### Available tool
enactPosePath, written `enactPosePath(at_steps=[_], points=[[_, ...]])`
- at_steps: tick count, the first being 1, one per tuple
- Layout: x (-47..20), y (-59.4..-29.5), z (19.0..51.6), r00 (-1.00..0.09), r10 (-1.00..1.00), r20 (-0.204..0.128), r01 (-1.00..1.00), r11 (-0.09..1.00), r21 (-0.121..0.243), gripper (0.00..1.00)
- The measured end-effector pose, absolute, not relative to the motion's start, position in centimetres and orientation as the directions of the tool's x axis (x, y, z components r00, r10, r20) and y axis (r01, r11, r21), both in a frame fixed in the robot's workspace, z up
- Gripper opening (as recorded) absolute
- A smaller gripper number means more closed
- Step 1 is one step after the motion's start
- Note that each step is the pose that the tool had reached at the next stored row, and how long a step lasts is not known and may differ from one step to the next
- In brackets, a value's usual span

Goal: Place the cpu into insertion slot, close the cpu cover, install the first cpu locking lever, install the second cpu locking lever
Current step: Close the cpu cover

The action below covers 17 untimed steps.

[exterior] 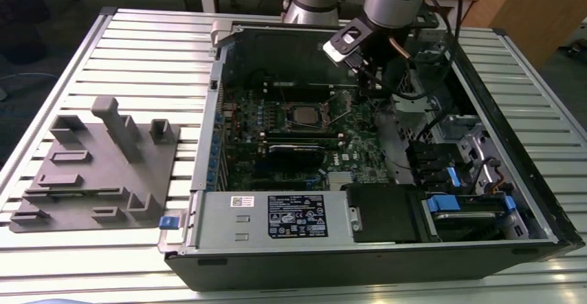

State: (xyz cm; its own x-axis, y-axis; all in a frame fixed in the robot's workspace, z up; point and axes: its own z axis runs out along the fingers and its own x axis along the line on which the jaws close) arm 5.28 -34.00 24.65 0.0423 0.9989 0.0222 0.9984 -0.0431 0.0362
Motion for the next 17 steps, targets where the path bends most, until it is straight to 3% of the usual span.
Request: enactPosePath(at_steps=[17], points=[[2.5, -34.0, 24.4, 0.042, 0.999, 0.022, 0.998, -0.043, 0.036, 0.11]])
